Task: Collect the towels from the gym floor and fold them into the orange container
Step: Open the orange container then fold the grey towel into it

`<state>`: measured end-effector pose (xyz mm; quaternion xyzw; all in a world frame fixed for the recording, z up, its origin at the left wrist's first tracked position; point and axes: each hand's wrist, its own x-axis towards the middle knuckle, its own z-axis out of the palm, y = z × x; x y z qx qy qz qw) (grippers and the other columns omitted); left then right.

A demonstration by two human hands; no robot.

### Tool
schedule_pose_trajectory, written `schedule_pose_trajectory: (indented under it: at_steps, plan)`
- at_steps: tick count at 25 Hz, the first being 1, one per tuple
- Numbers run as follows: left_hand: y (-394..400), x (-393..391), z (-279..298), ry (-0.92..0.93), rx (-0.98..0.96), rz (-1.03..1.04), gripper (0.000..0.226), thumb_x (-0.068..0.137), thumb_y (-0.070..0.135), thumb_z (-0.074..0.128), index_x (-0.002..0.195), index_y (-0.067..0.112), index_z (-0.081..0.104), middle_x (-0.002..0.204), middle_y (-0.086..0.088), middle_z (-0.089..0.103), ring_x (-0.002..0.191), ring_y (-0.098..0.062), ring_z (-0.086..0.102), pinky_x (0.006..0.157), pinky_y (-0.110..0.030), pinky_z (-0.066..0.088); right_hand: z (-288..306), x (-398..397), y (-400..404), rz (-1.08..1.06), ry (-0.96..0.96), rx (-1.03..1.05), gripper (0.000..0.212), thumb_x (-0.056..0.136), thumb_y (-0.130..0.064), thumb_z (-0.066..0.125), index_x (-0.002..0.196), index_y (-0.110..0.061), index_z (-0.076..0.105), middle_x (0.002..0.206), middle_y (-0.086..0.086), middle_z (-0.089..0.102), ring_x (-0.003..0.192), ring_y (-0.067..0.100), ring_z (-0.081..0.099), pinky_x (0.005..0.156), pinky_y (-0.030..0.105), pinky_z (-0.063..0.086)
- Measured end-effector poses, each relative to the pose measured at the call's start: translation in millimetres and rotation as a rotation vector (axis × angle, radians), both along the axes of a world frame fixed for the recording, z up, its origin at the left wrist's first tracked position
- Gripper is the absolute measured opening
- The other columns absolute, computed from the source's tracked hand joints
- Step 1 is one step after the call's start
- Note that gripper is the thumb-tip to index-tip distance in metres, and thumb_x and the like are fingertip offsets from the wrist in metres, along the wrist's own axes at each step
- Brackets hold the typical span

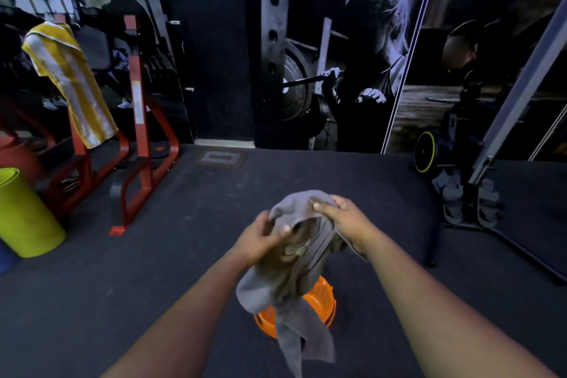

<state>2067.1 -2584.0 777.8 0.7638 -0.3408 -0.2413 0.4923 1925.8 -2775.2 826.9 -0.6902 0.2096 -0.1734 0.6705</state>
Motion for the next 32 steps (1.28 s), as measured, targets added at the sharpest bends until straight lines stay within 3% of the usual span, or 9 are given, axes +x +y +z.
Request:
schedule_pose_trajectory:
  at_steps: [2, 4, 8, 10, 12, 17, 20, 25, 32]
  plan:
    - [-13, -12, -3, -0.186, 0.076, -0.129, 0.053, 0.071, 0.066, 0.075, 0.112, 0.032, 0.066, 0.100, 0.014, 0.073, 0.091, 0.003, 0.067, 0.081, -0.029, 0.057, 11, 11, 7, 0.032, -0.008, -0.063, 0.017, 0.083, -0.026, 0.076, 0.094, -0.017, 0.067, 0.085, 0.004, 0.070, 0.079, 0.018, 0.066, 0.074, 0.035, 0.050]
    - [-21, -13, -4, -0.326, 0.058, -0.040, 0.045, 0.080, 0.064, 0.062, 0.079, 0.020, 0.069, 0.073, 0.007, 0.067, 0.067, -0.004, 0.062, 0.069, -0.039, 0.054, 13, 7, -3, 0.120, 0.108, -0.223, 0.037, 0.072, -0.031, 0.085, 0.099, -0.020, 0.062, 0.091, 0.002, 0.064, 0.082, 0.014, 0.060, 0.072, 0.033, 0.048]
    - [-9, 17, -9, -0.129, -0.155, 0.192, 0.039, 0.088, 0.047, 0.057, 0.061, 0.020, 0.053, 0.062, 0.005, 0.053, 0.058, -0.005, 0.047, 0.066, -0.033, 0.041, -5, -19, -26, 0.304, 0.532, -0.798, 0.028, 0.074, -0.010, 0.076, 0.093, -0.027, 0.063, 0.091, -0.004, 0.065, 0.085, 0.014, 0.062, 0.071, 0.031, 0.050]
    - [-7, 13, -13, -0.094, -0.040, -0.080, 0.022, 0.087, 0.042, 0.073, 0.080, 0.025, 0.061, 0.080, 0.005, 0.064, 0.072, -0.004, 0.059, 0.074, -0.033, 0.049, -10, -19, -10, 0.257, 0.408, -0.580, 0.019, 0.078, -0.002, 0.070, 0.086, -0.020, 0.067, 0.079, -0.002, 0.068, 0.075, 0.012, 0.062, 0.068, 0.029, 0.050]
    - [-18, -8, -19, -0.100, 0.092, -0.288, 0.037, 0.079, 0.048, 0.081, 0.103, 0.027, 0.063, 0.100, 0.001, 0.072, 0.093, -0.011, 0.069, 0.085, -0.031, 0.055, -5, -11, 7, 0.219, 0.225, -0.259, 0.017, 0.085, 0.001, 0.068, 0.095, -0.011, 0.063, 0.076, 0.002, 0.066, 0.070, 0.012, 0.060, 0.063, 0.025, 0.049]
    - [-39, -27, -11, 0.103, -0.205, 0.009, 0.011, 0.096, 0.021, 0.065, 0.099, 0.011, 0.068, 0.091, -0.003, 0.074, 0.085, -0.020, 0.068, 0.071, -0.031, 0.055, -5, -14, 8, 0.077, -0.153, 0.175, 0.041, 0.087, -0.022, 0.074, 0.119, -0.014, 0.050, 0.098, 0.002, 0.069, 0.082, 0.012, 0.069, 0.066, 0.027, 0.054]
    - [-39, -24, 7, 0.316, -0.329, 0.222, 0.009, 0.100, 0.021, 0.063, 0.100, 0.015, 0.070, 0.091, -0.004, 0.077, 0.085, -0.020, 0.072, 0.070, -0.031, 0.056, -40, -31, 19, 0.105, -0.055, 0.036, 0.077, 0.067, -0.040, 0.084, 0.133, -0.018, 0.051, 0.117, -0.009, 0.069, 0.106, 0.001, 0.066, 0.080, 0.023, 0.053]
    - [-33, -24, 20, 0.353, -0.280, 0.177, 0.027, 0.095, 0.035, 0.071, 0.109, 0.012, 0.075, 0.101, -0.007, 0.079, 0.097, -0.022, 0.075, 0.087, -0.039, 0.059, -55, -14, 34, -0.020, -0.067, -0.107, 0.025, 0.092, 0.000, 0.068, 0.110, -0.016, 0.066, 0.104, 0.000, 0.075, 0.095, 0.004, 0.069, 0.088, 0.029, 0.053]
    - [-3, 7, 12, 0.419, -0.374, 0.493, 0.019, 0.101, 0.018, 0.054, 0.096, 0.012, 0.072, 0.094, -0.004, 0.074, 0.088, -0.018, 0.064, 0.072, -0.029, 0.048, -37, -24, -16, -0.168, 0.048, -0.524, 0.016, 0.097, -0.013, 0.061, 0.088, -0.026, 0.065, 0.082, -0.007, 0.067, 0.077, 0.003, 0.061, 0.070, 0.030, 0.048]
